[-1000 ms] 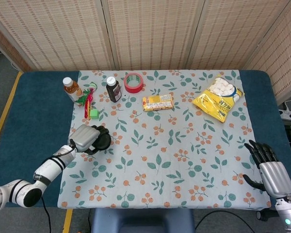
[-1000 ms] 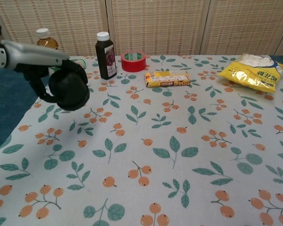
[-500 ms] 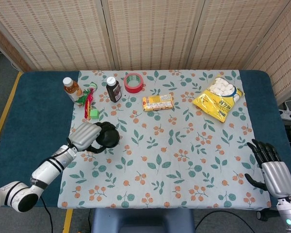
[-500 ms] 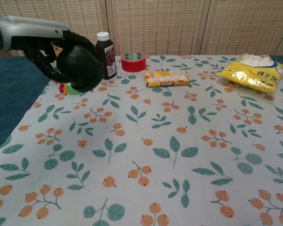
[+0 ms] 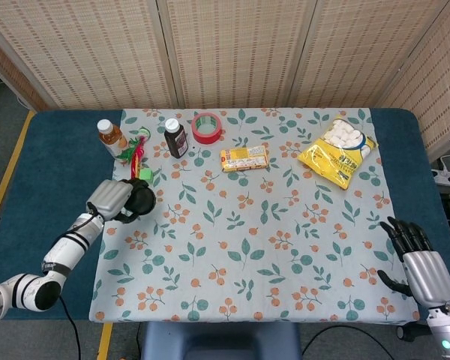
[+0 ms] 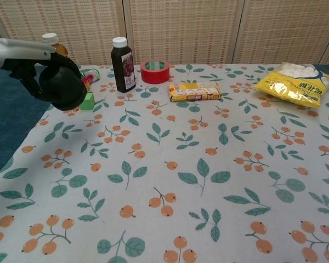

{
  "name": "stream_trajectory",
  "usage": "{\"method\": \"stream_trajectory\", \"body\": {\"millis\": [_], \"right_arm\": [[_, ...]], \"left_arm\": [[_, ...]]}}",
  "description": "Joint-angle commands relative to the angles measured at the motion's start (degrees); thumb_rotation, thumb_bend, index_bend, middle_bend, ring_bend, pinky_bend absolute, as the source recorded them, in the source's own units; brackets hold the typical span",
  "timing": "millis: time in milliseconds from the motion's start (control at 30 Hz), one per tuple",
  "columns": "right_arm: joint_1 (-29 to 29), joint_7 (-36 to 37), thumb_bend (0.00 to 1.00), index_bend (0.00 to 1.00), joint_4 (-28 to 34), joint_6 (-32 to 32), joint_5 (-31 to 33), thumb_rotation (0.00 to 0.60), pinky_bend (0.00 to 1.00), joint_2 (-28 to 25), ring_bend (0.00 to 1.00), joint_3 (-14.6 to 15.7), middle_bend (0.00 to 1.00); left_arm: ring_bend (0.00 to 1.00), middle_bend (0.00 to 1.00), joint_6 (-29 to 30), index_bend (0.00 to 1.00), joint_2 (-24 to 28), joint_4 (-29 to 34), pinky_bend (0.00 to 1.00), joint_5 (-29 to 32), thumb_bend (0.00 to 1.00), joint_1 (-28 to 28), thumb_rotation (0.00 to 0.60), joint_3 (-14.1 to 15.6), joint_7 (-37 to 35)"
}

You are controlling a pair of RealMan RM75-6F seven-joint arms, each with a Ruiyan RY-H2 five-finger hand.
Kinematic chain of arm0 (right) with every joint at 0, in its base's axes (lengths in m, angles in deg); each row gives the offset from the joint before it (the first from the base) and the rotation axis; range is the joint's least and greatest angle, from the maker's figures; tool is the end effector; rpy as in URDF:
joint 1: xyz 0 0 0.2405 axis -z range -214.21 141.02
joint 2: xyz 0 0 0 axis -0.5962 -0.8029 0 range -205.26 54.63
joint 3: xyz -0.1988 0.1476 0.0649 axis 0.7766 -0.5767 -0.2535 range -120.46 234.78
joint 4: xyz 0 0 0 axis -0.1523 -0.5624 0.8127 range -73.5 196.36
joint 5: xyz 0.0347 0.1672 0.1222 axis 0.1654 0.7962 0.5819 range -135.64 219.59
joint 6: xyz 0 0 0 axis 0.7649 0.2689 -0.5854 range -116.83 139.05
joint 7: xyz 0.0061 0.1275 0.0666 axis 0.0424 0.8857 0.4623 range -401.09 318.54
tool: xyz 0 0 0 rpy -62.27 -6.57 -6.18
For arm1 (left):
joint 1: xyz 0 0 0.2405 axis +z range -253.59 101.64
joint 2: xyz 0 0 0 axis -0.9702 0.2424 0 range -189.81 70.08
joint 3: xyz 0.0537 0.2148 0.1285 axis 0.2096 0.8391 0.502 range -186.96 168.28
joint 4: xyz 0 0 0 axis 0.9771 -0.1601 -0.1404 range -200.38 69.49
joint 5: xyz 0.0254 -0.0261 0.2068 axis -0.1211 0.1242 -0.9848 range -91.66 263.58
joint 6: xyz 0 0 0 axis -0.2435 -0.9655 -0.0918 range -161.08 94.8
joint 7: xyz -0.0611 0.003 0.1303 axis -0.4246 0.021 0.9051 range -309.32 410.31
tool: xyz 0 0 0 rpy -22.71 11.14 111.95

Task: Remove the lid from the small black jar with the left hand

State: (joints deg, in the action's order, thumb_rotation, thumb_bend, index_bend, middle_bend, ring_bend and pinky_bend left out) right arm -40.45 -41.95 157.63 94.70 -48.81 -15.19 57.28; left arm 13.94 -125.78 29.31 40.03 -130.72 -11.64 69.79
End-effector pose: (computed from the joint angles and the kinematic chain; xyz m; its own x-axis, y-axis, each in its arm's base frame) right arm -0.3007 -0.1632 0.1599 0.4177 -0.0857 0.9045 -0.9080 -0.0760 0.4121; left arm -0.1608 0.3804 0.0816 0.5666 0.3490 0.7465 0.8225 -0.2952 -0.4863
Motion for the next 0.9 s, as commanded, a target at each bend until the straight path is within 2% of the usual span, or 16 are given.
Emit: {"method": "stream_trajectory", "body": {"millis": [33, 67, 133, 167, 267, 367, 533, 767, 900], "right_arm": [[0.4, -2.8, 0.15, 0.00, -0.6, 1.3, 1.0, 0.600, 0.00, 1.0, 0.00, -0.9, 0.00], [0.6, -3.9, 0.15, 0.00, -0.7, 1.8, 1.3, 0.600, 0.00, 1.6, 0.00, -1.2, 0.00], [0.7, -4.0, 0.15, 0.00, -0.5, 1.9, 1.6, 0.600, 0.00, 1.9, 0.00, -1.3, 0.00], [0.7, -4.2, 0.15, 0.00, -0.6, 1.8, 1.8, 0.600, 0.00, 1.9, 0.00, -1.3, 0.00], [0.6, -3.9, 0.15, 0.00, -0.5, 1.3, 1.9, 0.600, 0.00, 1.7, 0.00, -1.2, 0.00], [0.5, -3.3, 0.15, 0.00, -0.5, 1.0, 1.7, 0.600, 0.00, 1.4, 0.00, -1.0, 0.00], [0.6, -2.9, 0.15, 0.00, -0.5, 1.0, 1.6, 0.600, 0.00, 1.2, 0.00, -1.0, 0.00], [0.2, -3.8, 0.15, 0.00, -0.2, 0.0, 1.4, 0.600, 0.00, 1.6, 0.00, -0.7, 0.00], [0.1, -3.8, 0.15, 0.00, 0.0, -0.2, 1.3, 0.600, 0.00, 1.6, 0.00, -0.5, 0.00]], "left_arm": [[0.66, 0.78, -2.0, 0.73, 2.9, 10.6, 0.91, 2.9, 0.82, -0.5, 0.600, -2.1, 1.9], [0.66, 0.78, -4.3, 0.73, 4.1, 13.0, 0.91, -2.8, 0.82, 1.4, 0.600, -4.5, -5.0], [0.66, 0.78, -6.5, 0.73, 5.2, 14.9, 0.92, -12.1, 0.82, 4.3, 0.600, -7.4, -14.7], [0.66, 0.78, -6.4, 0.73, 5.2, 14.5, 0.92, -18.3, 0.82, 5.7, 0.600, -8.3, -19.0], [0.66, 0.78, -5.2, 0.73, 4.0, 11.4, 0.93, -27.5, 0.80, 7.8, 0.600, -9.3, -29.0], [0.66, 0.78, -7.5, 0.73, 2.6, 4.5, 0.93, -28.9, 0.79, 7.5, 0.600, -9.2, -36.2], [0.66, 0.78, -13.9, 0.73, -0.8, -6.2, 0.92, -25.5, 0.79, 6.6, 0.600, -7.6, -41.6], [0.66, 0.78, -17.4, 0.73, -4.2, -11.2, 0.92, -28.4, 0.78, 6.5, 0.600, -3.8, -41.6], [0.66, 0.78, -17.0, 0.73, -5.4, -12.1, 0.92, -29.6, 0.78, 6.5, 0.600, -2.7, -39.4]]}}
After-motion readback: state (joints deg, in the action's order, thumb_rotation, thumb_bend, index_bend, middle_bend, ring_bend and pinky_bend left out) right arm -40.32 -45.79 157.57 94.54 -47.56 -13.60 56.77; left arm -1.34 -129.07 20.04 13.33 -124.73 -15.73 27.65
